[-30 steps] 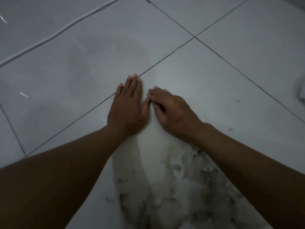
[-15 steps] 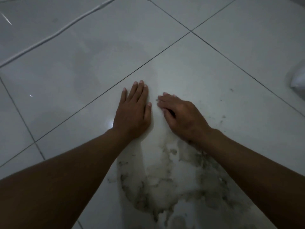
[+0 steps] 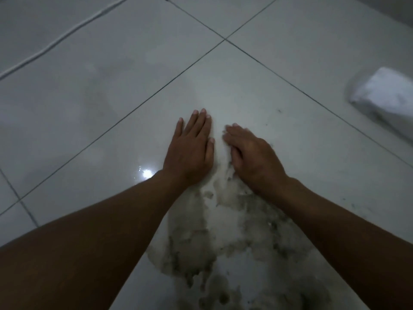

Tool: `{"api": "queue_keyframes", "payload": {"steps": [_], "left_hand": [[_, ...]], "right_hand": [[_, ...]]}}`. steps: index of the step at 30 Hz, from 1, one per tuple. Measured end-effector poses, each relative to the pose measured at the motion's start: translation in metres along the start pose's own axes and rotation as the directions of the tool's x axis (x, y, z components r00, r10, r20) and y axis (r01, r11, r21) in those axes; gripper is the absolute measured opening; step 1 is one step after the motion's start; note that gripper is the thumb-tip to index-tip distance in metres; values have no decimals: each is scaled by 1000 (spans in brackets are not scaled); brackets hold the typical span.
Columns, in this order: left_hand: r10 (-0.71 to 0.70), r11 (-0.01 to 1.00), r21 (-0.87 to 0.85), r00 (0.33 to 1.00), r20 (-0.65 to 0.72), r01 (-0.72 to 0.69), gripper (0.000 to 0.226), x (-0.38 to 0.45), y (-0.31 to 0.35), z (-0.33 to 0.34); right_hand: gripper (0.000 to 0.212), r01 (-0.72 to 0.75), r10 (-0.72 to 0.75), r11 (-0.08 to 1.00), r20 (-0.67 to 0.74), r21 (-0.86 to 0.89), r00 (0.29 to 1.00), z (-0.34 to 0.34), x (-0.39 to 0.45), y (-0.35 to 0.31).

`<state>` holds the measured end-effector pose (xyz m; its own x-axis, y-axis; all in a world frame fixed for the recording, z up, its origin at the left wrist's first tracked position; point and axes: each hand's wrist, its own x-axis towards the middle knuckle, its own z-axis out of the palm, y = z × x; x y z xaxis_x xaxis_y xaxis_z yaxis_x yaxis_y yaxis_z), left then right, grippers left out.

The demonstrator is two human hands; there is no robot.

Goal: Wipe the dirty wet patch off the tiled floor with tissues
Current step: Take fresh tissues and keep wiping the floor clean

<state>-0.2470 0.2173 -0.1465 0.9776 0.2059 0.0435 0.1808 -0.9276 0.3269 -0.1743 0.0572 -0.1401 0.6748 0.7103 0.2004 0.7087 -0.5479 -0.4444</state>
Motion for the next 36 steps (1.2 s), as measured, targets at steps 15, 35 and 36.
{"api": "queue_keyframes", "payload": {"steps": [15,35,36], "left_hand": [[-19,999,50,999,-27,20,61,9,12,9],[-49,997,63,997,-57,53,63,35,22,12],[-46,997,58,997,-63,49,62,35,22,13]], "right_hand": [[37,-399,408,913,-209,84,889,-24,-3,68],[40,-162,162,981,16,104,987,-2,57,23],[40,-84,73,990,95,111,993,-4,53,13]]}}
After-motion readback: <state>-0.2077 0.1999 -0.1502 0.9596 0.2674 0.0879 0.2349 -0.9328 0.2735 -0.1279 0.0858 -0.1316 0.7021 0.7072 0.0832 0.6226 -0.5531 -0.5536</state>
